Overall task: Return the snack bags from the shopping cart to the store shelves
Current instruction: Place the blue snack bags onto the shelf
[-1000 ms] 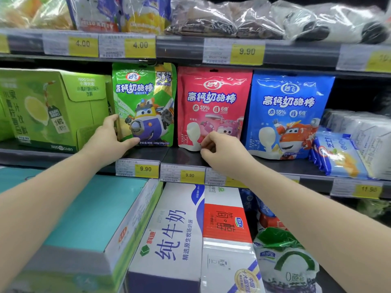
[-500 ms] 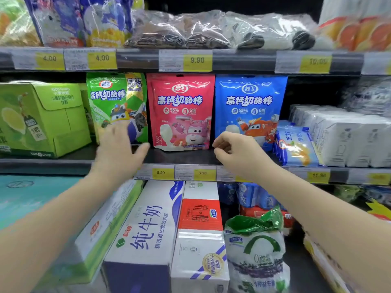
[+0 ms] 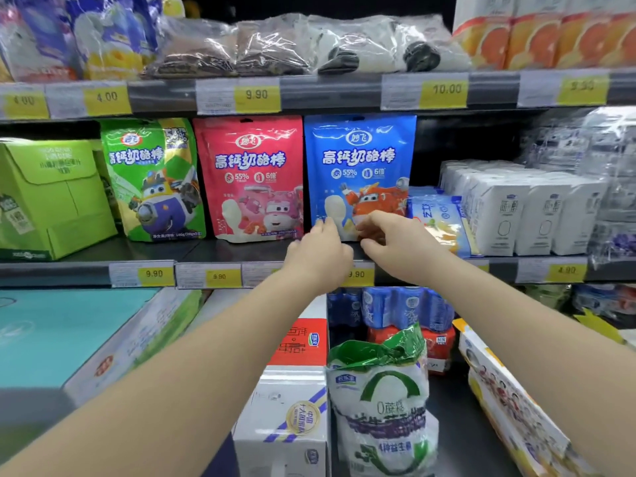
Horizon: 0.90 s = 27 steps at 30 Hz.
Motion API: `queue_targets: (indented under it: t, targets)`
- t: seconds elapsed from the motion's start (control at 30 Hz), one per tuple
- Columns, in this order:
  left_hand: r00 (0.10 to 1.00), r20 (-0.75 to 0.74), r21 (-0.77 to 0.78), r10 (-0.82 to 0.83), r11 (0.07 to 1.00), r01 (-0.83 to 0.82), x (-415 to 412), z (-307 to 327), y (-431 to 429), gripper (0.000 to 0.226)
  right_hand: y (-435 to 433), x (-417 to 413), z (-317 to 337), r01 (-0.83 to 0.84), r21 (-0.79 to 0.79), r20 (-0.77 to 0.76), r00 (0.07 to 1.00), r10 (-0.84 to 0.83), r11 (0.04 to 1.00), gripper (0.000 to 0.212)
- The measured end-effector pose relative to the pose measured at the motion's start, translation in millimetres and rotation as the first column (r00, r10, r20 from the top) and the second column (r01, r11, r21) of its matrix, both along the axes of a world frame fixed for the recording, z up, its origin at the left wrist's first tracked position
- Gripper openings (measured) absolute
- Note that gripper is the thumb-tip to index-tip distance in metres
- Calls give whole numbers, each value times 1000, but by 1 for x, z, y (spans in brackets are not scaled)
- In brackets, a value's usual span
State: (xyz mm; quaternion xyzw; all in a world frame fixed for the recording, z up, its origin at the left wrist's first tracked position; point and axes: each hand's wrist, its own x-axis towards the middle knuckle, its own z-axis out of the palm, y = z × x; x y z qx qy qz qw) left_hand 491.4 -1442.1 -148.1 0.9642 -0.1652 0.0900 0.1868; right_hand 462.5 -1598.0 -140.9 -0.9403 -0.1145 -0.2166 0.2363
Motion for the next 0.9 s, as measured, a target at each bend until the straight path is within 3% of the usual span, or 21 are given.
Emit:
queue_targets:
  t: [0.47,0.73,0.9]
  targets:
    - [999,39,-67,37,997,-35,-12,2,1,48,-7,-5,0,-26,-4,-25,999,25,1000,33]
    - [997,9,203,78,976,-78,-44,64,38,47,11,-35,59,-24,-72,-194,981,10,997,35]
    - [992,-87,304,95,951,-64,-73,126,61,45,28,-52,120,-77,-143,-257,966,38,987,35]
